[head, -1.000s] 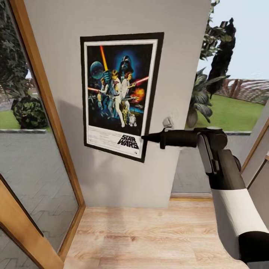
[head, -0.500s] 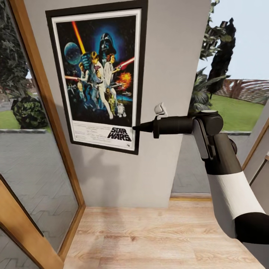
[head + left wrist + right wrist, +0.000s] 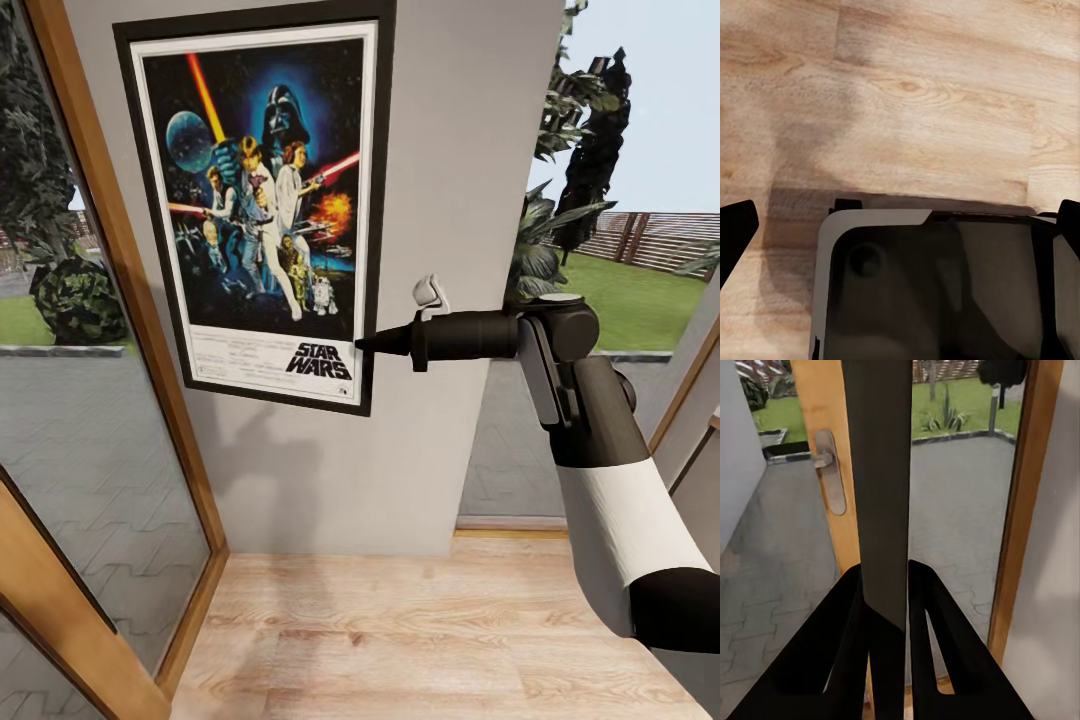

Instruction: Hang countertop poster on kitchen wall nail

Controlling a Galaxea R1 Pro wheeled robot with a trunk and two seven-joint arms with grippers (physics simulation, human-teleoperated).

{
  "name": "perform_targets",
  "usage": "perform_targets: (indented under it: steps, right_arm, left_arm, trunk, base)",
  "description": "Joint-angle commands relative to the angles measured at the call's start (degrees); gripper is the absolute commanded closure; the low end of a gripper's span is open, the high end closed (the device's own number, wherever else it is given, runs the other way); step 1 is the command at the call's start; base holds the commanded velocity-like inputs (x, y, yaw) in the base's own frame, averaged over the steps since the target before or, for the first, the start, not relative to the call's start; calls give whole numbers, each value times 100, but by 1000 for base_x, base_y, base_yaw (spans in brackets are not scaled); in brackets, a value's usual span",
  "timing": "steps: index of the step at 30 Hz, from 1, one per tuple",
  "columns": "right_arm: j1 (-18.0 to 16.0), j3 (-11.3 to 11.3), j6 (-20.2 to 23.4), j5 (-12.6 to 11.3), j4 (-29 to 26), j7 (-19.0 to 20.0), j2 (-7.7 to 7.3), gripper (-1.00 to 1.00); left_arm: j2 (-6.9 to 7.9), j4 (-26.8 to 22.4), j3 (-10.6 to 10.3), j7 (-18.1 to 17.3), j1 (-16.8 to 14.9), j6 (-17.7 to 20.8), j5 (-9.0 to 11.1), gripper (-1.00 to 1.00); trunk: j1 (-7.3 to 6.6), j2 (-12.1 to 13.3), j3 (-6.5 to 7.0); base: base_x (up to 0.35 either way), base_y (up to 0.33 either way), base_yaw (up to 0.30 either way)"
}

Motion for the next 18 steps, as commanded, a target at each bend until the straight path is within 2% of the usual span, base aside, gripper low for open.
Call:
perform_targets:
  steps: [1, 14, 18]
  right_arm:
    - [-6, 7, 48, -45, 0, -19, -5, 100]
    - [-6, -26, 39, -46, 0, -9, -20, 100]
    - [-6, -30, 39, -34, 16, 143, -50, 100]
  left_arm:
    - [-3, -6, 35, -41, -1, 4, -5, -100]
    - [-3, -6, 34, -41, -1, 5, -5, -100]
    - [-3, -6, 34, -41, -1, 4, -4, -100]
  trunk:
    - [4, -12, -12]
    - [4, -12, -12]
    - [4, -12, -12]
  base:
    - [0, 0, 0]
    - [0, 0, 0]
    - [0, 0, 0]
